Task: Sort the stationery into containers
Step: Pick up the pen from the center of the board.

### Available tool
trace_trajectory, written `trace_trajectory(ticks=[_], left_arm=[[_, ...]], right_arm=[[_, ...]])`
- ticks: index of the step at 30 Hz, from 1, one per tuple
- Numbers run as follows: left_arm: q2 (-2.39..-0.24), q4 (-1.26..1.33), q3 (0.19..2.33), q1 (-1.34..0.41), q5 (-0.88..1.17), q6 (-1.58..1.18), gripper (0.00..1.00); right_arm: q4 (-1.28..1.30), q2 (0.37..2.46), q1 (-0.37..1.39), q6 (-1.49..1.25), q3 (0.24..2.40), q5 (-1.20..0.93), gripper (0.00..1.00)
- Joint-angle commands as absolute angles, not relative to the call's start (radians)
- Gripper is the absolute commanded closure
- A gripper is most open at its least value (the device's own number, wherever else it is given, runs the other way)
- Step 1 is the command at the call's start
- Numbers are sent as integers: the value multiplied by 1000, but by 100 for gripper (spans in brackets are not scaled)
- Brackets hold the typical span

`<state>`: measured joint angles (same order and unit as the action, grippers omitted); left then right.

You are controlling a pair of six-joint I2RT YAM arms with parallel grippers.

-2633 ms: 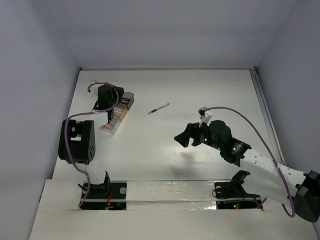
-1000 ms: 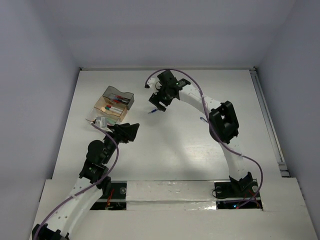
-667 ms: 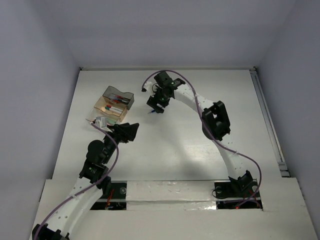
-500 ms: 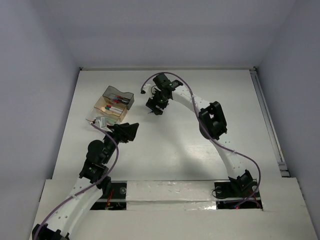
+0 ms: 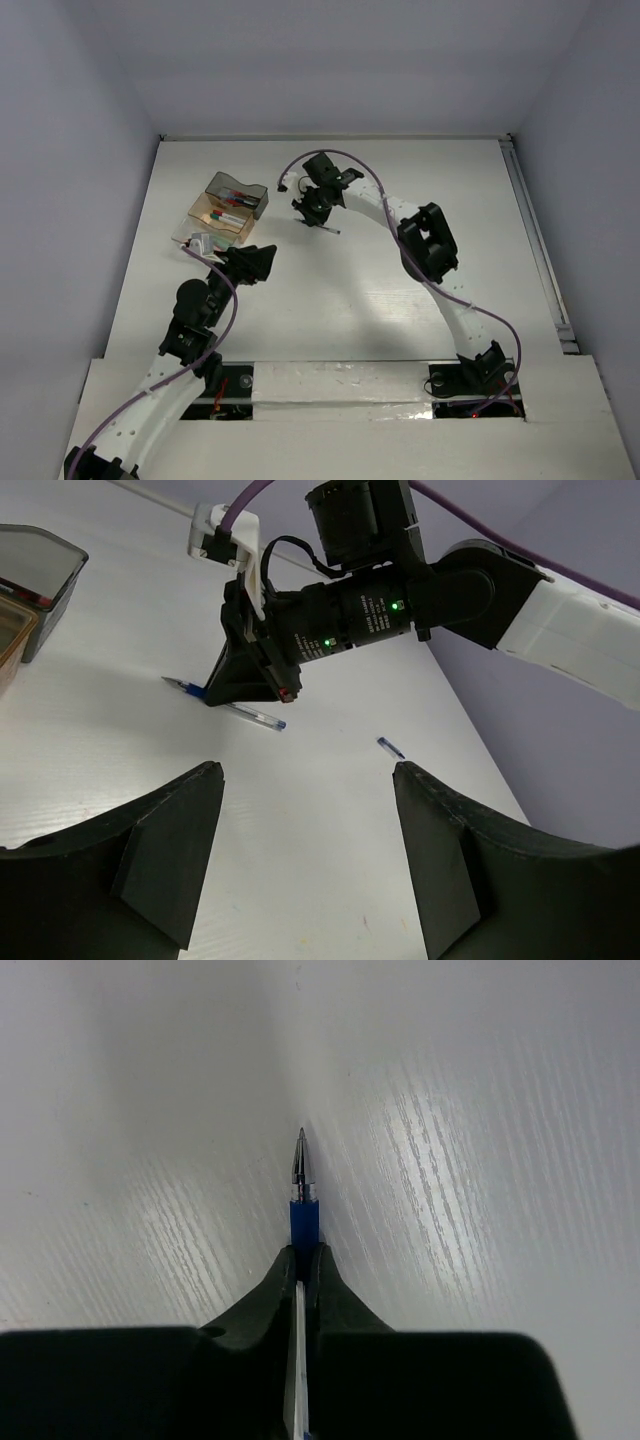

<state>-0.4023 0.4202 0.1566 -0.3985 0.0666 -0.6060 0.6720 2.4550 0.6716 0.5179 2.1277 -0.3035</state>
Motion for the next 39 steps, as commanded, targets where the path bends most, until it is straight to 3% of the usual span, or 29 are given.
trace_trajectory(ticks=[1, 6, 11, 13, 16, 21, 27, 39], left_arm=[[-399, 456, 153, -403, 55, -584, 35], [-409, 465, 153, -403, 71, -584, 35], [-451, 527, 144, -403, 123, -591, 39], [-485, 551, 140, -403, 150, -600, 40], [-549, 613, 130, -403, 198, -621, 40], [-685, 767, 123, -403, 310, -670, 41], [-793, 856, 150, -403, 390, -696, 42], [-997, 1043, 206, -462, 456, -752, 42]], right_arm=[[652, 2476, 687, 448, 2071, -353, 100], [451, 2360, 687, 265, 1884, -396, 100], [-7, 2081, 687, -94, 1590, -335, 100], [-318, 1920, 687, -315, 1344, -290, 100], [-574, 1812, 687, -529, 1124, -276, 100], [-796, 1666, 696, -713, 931, -224, 100], [-988, 1606, 706, -793, 804, -192, 100], [-1124, 1655, 724, -867, 782, -282, 100]])
